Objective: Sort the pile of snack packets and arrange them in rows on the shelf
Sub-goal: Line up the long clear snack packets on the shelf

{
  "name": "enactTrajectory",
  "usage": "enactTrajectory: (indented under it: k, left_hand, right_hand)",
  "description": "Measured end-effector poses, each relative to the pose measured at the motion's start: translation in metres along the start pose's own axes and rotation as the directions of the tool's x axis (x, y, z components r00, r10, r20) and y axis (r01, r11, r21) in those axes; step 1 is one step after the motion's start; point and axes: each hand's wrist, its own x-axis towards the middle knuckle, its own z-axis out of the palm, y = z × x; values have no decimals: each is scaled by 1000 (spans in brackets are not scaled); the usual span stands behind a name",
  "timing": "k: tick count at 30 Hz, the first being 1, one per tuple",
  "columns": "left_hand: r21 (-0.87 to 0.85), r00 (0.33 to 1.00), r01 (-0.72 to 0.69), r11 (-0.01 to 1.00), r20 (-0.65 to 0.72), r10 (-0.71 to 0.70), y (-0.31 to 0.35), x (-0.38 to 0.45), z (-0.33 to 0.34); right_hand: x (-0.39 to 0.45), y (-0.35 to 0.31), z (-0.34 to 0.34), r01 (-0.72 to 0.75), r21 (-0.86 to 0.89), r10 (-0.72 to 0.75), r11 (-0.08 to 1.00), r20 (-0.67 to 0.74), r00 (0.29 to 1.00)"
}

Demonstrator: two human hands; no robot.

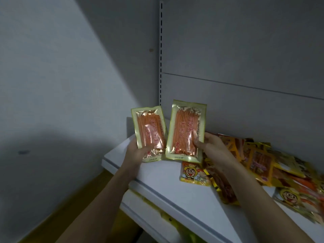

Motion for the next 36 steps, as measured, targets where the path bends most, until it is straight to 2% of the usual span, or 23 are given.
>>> enactTrajectory:
  k: [2, 5, 8, 11, 13, 15, 17, 20, 22, 24, 28, 32, 34, 36]
  left_hand:
    - [-56, 998, 13, 998, 55, -10, 2, -4, 12]
    - [-107, 990, 24, 994, 138, -9, 3, -11, 29]
    - [-169, 979, 114, 979, 186, -82, -1, -9, 30]
    - [-53, 982, 56, 997, 181, -46, -2, -1, 29]
    - [-24, 990, 21, 999, 139, -17, -1, 6, 29]
    - [-58, 997, 14, 998, 71, -10, -2, 14, 25]
    - [-131, 999, 42, 990, 13, -41, -4, 21, 20]
    - [-162, 999, 38, 986, -9, -40, -6, 22, 20]
    - [-146, 1000, 27, 989, 7, -26, -6, 20, 21]
    - [-141, 999, 23, 990, 32, -19, -8, 21, 21]
    - [-116, 999, 19, 993, 48, -13, -11, 24, 21]
    - [-86, 998, 1, 996, 61, 4, -14, 23, 22]
    - [-85, 998, 0, 996, 65, 5, -14, 22, 21]
    - [-74, 998, 14, 997, 64, -9, -15, 23, 21]
  right_hand:
    - [-7, 0, 7, 13, 4, -13, 1000, 18, 1000]
    - [-9, 1, 20, 17, 3, -17, 1000, -28, 999]
    - [-13, 1, 36, 39, -67, -43, 997, -46, 998]
    - [-14, 0, 50, 38, -100, -39, 994, -9, 999]
    - [-12, -2, 51, 95, -218, -116, 971, -85, 990]
    - [-8, -1, 44, 127, -457, -244, 880, -206, 948]
    - [1, 5, 31, 118, -670, -331, 733, -201, 922]
    - [13, 19, 12, 57, -868, -227, 492, -64, 972]
    - [13, 25, 4, 45, -925, -127, 377, -4, 992]
    - [9, 31, -2, 50, -953, -111, 299, 17, 994]
    - [1, 38, -13, 5, -962, -165, 272, -42, 985]
    - [-7, 16, -5, -77, -973, -83, 219, -98, 992]
    - [2, 1, -2, -141, -961, -80, 240, -164, 983]
    - [22, -4, -1, -155, -938, -111, 309, -197, 974]
